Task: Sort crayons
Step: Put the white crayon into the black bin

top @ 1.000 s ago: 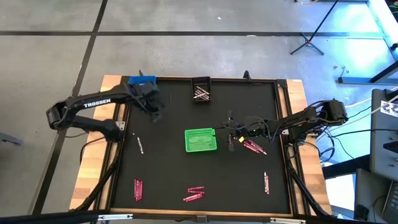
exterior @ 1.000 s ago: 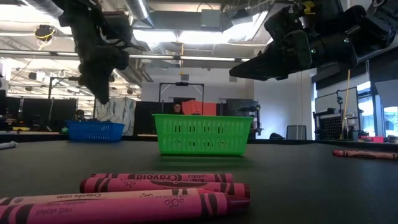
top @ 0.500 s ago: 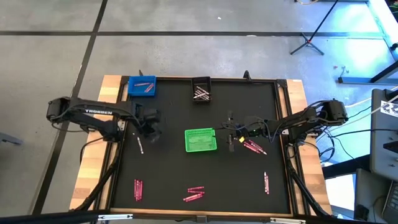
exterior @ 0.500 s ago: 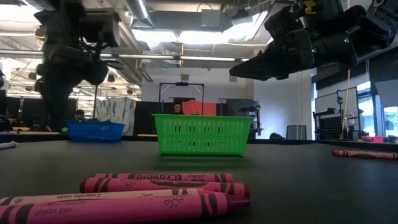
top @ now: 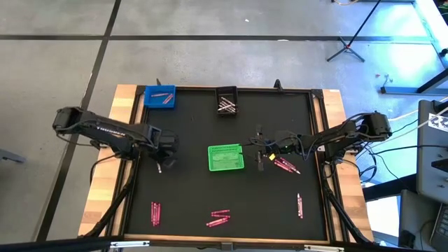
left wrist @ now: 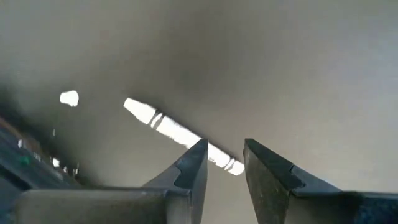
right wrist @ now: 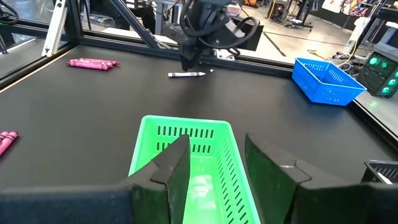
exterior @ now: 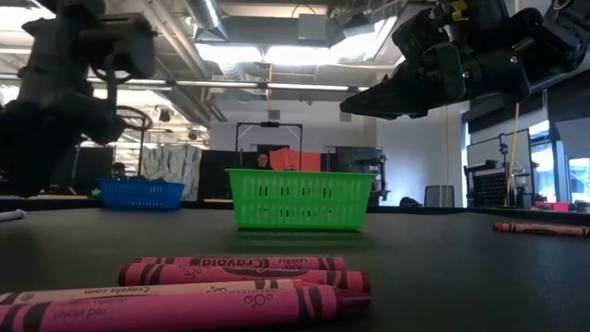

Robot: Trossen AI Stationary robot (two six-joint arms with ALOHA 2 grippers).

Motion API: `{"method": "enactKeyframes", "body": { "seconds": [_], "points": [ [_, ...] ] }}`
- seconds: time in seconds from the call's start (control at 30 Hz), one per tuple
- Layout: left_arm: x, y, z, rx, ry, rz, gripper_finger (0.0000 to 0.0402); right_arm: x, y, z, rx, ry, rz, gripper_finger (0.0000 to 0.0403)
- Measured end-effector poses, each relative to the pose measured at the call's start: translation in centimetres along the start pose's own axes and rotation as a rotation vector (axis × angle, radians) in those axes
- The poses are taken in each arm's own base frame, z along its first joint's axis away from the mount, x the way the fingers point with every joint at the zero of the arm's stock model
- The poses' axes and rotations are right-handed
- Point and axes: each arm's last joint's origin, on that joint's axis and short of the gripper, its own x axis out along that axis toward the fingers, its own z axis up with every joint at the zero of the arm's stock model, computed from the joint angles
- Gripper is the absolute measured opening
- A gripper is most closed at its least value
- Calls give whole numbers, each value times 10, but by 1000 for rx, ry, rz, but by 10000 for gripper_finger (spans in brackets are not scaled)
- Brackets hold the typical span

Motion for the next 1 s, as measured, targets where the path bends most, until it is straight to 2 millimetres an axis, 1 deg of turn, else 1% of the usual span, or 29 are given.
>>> {"method": "enactKeyframes", "body": {
  "seconds": [0.4,0.57,0.73,1.0],
  "points": [
    [21,15,-10,-80,-17,99,95,0,0,0,0,0,0,150],
    [28,18,-11,-75,-19,81,95,0,0,0,0,0,0,150],
    [29,18,-11,-9,-22,84,91,0,0,0,0,-1,0,150],
    [29,18,-10,77,-35,95,58,0,0,0,0,-1,0,150]
  ]
}}
